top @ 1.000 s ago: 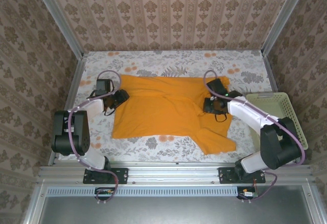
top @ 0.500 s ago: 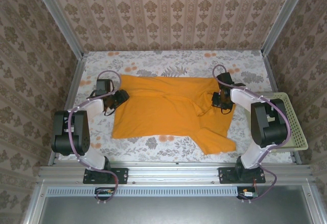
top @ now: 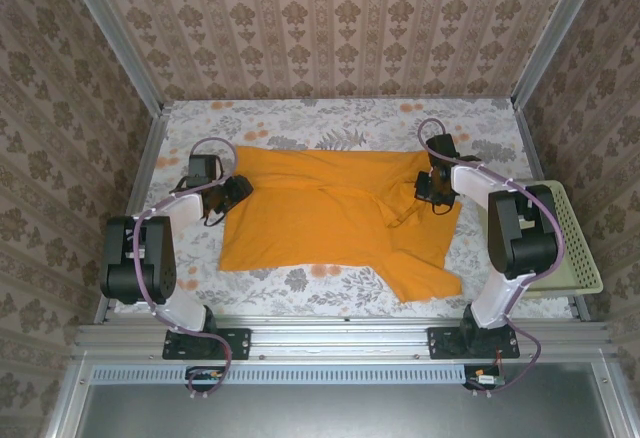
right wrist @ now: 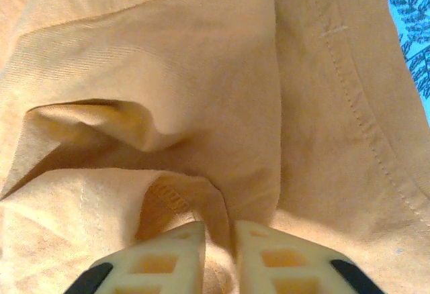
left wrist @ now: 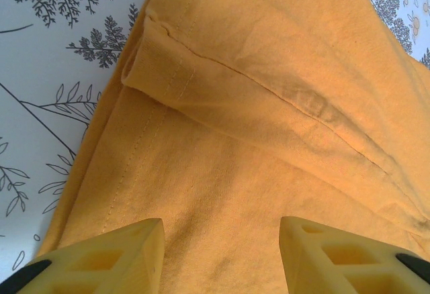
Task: Fold the inside-out t-shirt
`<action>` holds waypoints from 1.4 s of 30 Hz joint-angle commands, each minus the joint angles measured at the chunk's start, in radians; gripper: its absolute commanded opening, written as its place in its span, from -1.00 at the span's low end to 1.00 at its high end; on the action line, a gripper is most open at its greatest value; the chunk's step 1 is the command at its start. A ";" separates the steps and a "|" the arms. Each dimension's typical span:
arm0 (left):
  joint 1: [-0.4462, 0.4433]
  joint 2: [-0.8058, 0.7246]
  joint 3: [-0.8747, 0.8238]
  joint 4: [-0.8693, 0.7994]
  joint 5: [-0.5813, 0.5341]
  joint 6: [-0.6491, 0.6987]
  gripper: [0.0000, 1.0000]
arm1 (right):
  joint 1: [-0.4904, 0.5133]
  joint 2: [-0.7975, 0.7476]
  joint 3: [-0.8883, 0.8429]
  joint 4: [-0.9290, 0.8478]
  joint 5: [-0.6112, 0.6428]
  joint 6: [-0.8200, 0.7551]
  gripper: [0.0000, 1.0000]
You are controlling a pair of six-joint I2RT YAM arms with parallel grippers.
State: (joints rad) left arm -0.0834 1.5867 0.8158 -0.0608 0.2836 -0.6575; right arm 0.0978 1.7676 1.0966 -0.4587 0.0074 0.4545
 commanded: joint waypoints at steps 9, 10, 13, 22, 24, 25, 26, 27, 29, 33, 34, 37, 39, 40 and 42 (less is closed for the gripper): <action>0.008 -0.006 -0.003 -0.002 0.003 0.019 -0.02 | -0.004 -0.026 -0.056 0.009 -0.049 0.017 -0.51; 0.007 -0.005 -0.004 -0.005 0.003 0.020 -0.02 | -0.004 -0.024 -0.058 0.011 -0.055 0.019 -0.52; 0.010 -0.008 -0.003 -0.009 0.005 0.022 -0.02 | -0.005 -0.040 -0.064 0.006 -0.035 0.026 -0.74; 0.019 -0.008 -0.013 -0.007 0.003 0.024 -0.02 | -0.004 -0.260 -0.191 -0.039 0.149 0.051 -0.88; 0.020 -0.007 -0.013 -0.007 0.003 0.024 -0.02 | -0.004 -0.310 -0.242 -0.029 0.139 0.067 -0.86; 0.022 -0.003 -0.012 -0.007 0.003 0.024 -0.02 | -0.005 -0.333 -0.267 -0.028 0.137 0.080 -0.85; 0.022 -0.003 -0.011 -0.008 0.003 0.024 -0.02 | -0.004 -0.348 -0.286 -0.025 0.133 0.089 -0.84; 0.024 -0.001 -0.011 -0.008 0.003 0.023 -0.02 | -0.004 -0.365 -0.310 -0.017 0.126 0.098 -0.85; 0.024 -0.001 -0.009 -0.008 0.003 0.024 -0.02 | -0.004 -0.369 -0.348 -0.009 0.113 0.117 -0.86; 0.024 -0.001 -0.005 -0.015 0.004 0.026 -0.02 | 0.005 -0.441 -0.423 0.009 0.109 0.168 -0.85; 0.024 -0.002 -0.005 -0.017 0.003 0.025 -0.02 | 0.006 -0.455 -0.441 0.015 0.111 0.180 -0.79; 0.024 -0.002 -0.008 -0.016 0.003 0.025 -0.03 | 0.008 -0.466 -0.468 0.025 0.113 0.199 -0.50; 0.024 -0.003 -0.007 -0.017 0.004 0.024 -0.03 | 0.008 -0.459 -0.454 0.015 0.128 0.186 -0.37; 0.024 -0.005 -0.006 -0.018 0.005 0.022 -0.03 | 0.008 -0.459 -0.437 0.005 0.144 0.174 -0.33; 0.021 -0.012 -0.001 -0.027 0.006 0.025 -0.03 | 0.011 -0.479 -0.399 -0.016 0.157 0.156 -0.31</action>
State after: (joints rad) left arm -0.0639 1.5867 0.8154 -0.0616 0.2840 -0.6575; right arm 0.1020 1.3170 0.6445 -0.4473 0.1169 0.6178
